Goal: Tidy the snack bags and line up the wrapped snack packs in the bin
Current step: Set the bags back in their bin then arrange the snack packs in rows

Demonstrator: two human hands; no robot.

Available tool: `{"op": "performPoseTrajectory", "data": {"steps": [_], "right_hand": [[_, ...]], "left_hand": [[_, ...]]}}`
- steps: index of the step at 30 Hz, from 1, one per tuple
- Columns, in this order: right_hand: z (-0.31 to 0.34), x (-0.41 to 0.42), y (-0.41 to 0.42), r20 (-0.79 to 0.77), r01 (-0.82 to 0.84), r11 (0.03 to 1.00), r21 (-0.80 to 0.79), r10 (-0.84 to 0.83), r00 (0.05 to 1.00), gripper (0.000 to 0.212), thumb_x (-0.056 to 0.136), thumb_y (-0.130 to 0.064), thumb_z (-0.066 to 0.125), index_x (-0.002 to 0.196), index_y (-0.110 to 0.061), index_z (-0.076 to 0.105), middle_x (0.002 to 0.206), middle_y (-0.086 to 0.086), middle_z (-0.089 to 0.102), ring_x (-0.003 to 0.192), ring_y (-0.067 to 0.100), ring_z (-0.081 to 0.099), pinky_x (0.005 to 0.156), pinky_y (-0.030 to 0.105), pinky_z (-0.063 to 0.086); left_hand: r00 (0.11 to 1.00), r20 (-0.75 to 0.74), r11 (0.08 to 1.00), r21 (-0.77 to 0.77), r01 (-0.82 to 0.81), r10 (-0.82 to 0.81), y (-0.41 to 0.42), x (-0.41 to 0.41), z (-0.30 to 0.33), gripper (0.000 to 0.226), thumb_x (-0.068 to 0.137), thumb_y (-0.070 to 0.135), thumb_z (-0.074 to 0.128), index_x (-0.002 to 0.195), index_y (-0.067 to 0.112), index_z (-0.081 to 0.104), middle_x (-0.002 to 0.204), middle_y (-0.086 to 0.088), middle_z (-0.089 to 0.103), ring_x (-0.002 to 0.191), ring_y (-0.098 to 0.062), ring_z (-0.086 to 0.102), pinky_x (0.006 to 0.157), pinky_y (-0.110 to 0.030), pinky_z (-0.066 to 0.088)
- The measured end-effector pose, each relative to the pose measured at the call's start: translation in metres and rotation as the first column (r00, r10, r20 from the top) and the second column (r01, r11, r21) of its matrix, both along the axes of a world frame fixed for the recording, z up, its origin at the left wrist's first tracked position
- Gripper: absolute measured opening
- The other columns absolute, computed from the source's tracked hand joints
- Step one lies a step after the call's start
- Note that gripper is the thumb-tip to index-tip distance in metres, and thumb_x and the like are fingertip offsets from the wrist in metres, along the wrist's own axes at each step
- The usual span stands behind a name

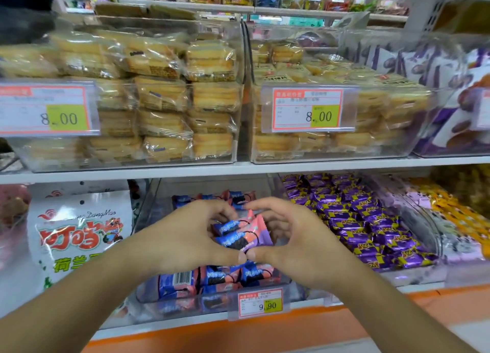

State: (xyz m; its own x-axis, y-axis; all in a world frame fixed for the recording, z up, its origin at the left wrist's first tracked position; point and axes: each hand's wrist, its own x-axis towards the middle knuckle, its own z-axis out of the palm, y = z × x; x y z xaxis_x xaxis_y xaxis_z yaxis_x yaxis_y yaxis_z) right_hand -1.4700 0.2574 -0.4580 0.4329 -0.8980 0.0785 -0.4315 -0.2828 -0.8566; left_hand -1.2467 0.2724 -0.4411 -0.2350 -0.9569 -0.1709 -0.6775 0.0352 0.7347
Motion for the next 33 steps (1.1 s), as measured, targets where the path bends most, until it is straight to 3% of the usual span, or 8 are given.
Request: {"op": "performPoseTrajectory", "data": {"steps": [4,6,8,11,15,20,25,33], "right_hand": [[-0.007,-0.011,-0.009,-0.074,0.051,0.99,-0.128,-0.061,0.995,0.07,0.086,-0.024,0.083,0.147,-0.038,0.051,0.132,-0.021,0.066,0.123,-0.005,0.06,0.107,0.024,0.05],[-0.008,-0.016,-0.014,-0.22,0.085,0.955,-0.285,-0.152,0.963,0.071,0.09,-0.031,0.075,0.152,-0.04,0.043,0.145,-0.02,0.055,0.136,-0.001,0.048,0.113,0.023,0.041],[-0.009,-0.019,-0.018,-0.291,0.099,0.936,-0.337,-0.203,0.935,0.069,0.091,-0.03,0.07,0.153,-0.038,0.04,0.15,-0.017,0.051,0.14,0.005,0.044,0.114,0.023,0.037],[-0.014,-0.02,-0.021,-0.322,0.101,0.94,-0.327,-0.211,0.923,0.066,0.091,-0.027,0.069,0.15,-0.039,0.042,0.147,-0.015,0.052,0.139,0.007,0.044,0.115,0.023,0.035],[-0.017,-0.022,-0.024,-0.344,0.093,0.936,-0.339,-0.215,0.914,0.06,0.091,-0.024,0.067,0.146,-0.038,0.048,0.145,-0.017,0.052,0.136,0.005,0.045,0.112,0.017,0.034],[-0.017,-0.022,-0.024,-0.351,0.091,0.93,-0.356,-0.224,0.909,0.056,0.093,-0.023,0.066,0.144,-0.038,0.05,0.142,-0.018,0.053,0.131,0.001,0.044,0.102,0.007,0.028],[-0.017,-0.02,-0.025,-0.362,0.083,0.934,-0.347,-0.216,0.907,0.054,0.094,-0.023,0.066,0.143,-0.037,0.05,0.142,-0.019,0.051,0.132,0.0,0.043,0.095,-0.005,0.022],[-0.018,-0.019,-0.026,-0.365,0.083,0.93,-0.358,-0.221,0.904,0.053,0.09,-0.021,0.068,0.139,-0.034,0.054,0.137,-0.017,0.056,0.129,0.002,0.048,0.093,-0.007,0.021]], "left_hand": [[0.992,0.118,0.996,-0.083,0.045,-0.035,-0.032,-0.005,0.002,0.061,0.061,0.054,0.091,0.114,0.041,0.065,0.108,0.018,0.069,0.099,-0.002,0.067,0.091,-0.03,0.056],[0.985,0.174,0.991,-0.135,0.013,0.01,-0.05,-0.006,-0.001,0.058,0.065,0.05,0.091,0.115,0.038,0.065,0.108,0.019,0.069,0.101,-0.004,0.067,0.091,-0.025,0.054],[0.96,0.276,0.987,-0.163,-0.005,0.05,-0.068,-0.009,-0.007,0.059,0.07,0.051,0.088,0.122,0.037,0.062,0.113,0.018,0.068,0.103,-0.007,0.065,0.094,-0.025,0.053],[0.931,0.355,0.98,-0.196,-0.018,0.088,-0.098,-0.02,-0.024,0.069,0.07,0.054,0.085,0.131,0.036,0.059,0.121,0.007,0.071,0.107,-0.019,0.068,0.097,-0.034,0.056],[0.925,0.373,0.968,-0.248,0.022,0.074,-0.129,-0.034,-0.054,0.063,0.071,0.037,0.091,0.127,0.027,0.064,0.123,0.005,0.069,0.103,-0.015,0.063,0.084,-0.024,0.047],[0.913,0.405,0.952,-0.297,0.08,0.05,-0.139,-0.033,-0.081,0.066,0.075,0.029,0.088,0.133,0.021,0.058,0.125,-0.003,0.07,0.111,-0.026,0.067,0.087,-0.03,0.053],[0.872,0.486,0.92,-0.365,0.143,0.058,-0.139,-0.028,-0.096,0.051,0.071,0.037,0.086,0.115,0.02,0.067,0.109,-0.005,0.07,0.1,-0.029,0.067,0.084,-0.039,0.057],[0.844,0.522,0.894,-0.429,0.132,0.126,-0.136,-0.028,-0.096,0.053,0.077,0.04,0.084,0.123,0.02,0.07,0.117,-0.006,0.071,0.108,-0.03,0.064,0.094,-0.038,0.053]]}}
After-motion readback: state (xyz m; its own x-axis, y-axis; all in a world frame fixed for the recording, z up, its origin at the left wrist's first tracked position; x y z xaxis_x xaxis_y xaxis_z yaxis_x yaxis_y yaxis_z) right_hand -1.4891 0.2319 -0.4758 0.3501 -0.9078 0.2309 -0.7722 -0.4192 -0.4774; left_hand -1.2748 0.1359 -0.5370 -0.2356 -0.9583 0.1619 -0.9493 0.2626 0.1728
